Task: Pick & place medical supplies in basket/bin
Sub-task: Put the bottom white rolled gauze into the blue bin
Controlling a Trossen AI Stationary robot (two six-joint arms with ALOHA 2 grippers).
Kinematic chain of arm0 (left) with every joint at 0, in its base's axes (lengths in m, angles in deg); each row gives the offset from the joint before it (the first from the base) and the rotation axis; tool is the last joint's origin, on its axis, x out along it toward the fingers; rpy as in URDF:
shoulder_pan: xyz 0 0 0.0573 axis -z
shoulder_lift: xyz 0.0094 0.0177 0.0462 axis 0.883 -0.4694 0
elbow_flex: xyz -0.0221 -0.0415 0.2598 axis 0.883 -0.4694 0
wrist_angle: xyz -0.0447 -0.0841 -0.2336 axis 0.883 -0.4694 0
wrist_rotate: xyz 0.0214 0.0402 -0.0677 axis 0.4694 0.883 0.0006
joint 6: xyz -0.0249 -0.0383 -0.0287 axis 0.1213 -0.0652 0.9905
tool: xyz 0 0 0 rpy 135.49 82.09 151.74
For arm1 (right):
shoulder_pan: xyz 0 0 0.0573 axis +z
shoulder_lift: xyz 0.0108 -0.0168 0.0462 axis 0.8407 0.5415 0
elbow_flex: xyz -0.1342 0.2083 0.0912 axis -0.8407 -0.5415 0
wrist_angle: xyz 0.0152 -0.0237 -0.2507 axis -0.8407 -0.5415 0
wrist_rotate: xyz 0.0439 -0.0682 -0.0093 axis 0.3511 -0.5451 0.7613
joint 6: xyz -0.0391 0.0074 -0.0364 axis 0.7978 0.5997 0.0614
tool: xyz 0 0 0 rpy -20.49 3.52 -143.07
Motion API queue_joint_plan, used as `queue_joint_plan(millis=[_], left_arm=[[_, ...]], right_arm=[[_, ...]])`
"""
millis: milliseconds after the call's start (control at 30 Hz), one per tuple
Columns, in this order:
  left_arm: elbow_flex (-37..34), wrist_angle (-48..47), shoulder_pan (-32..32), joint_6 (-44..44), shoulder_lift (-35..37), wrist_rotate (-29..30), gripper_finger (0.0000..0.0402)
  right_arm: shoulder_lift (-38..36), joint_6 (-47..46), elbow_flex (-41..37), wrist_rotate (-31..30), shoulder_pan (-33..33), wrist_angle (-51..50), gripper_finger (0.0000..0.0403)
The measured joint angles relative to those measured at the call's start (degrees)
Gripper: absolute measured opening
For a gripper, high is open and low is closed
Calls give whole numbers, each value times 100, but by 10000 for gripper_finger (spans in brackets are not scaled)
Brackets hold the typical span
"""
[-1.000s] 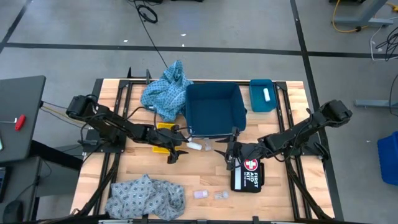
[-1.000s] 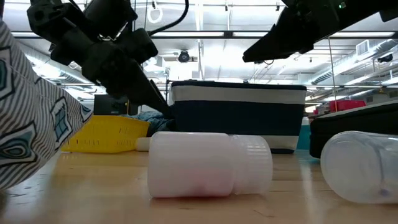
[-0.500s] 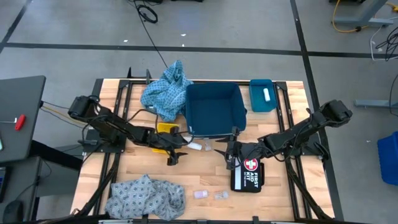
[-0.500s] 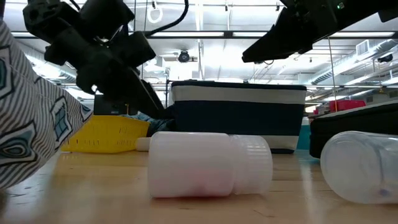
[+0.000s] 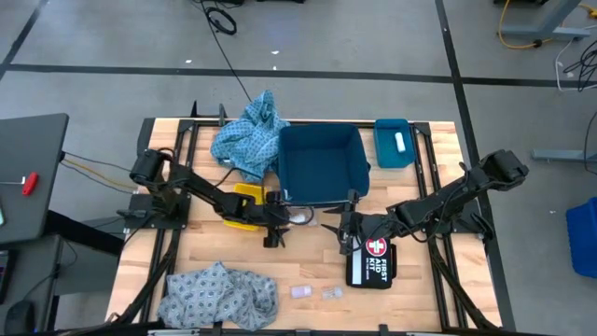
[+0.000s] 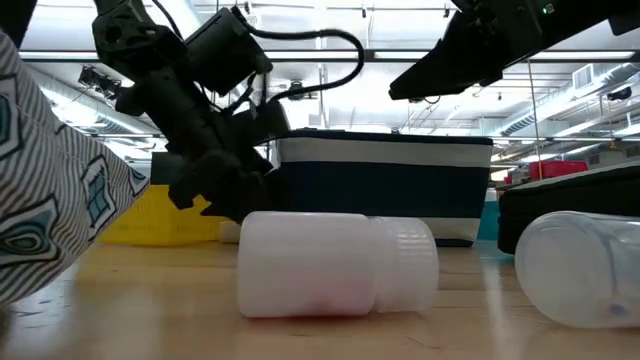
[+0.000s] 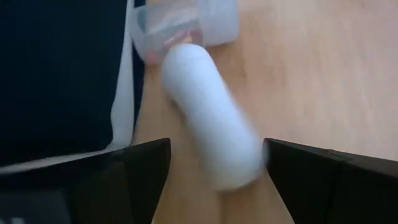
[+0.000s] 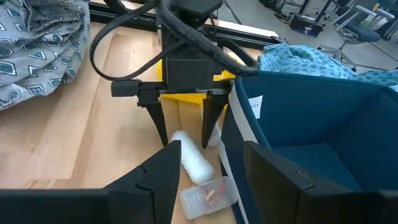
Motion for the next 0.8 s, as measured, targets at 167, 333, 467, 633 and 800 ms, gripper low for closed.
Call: queue_joint_plan(millis=[167,333,467,633,800], left_arm=[[12,46,20,9,-43,-28,228],[10,35,22,79,-47,-43,163],[7,26,20,121,-49,-29,94],[6,42,20,190,-49,-20,41],[4,63,144,135,-49,8,41]], right_arm=[[2,-9,0,0,0,-54,183],[2,-13,0,0,0,-48,183],[2,-15,0,39,0,-48,183],[2,-48,0,77,0,-50,183],[2,-111,0,260,0,-82,183]])
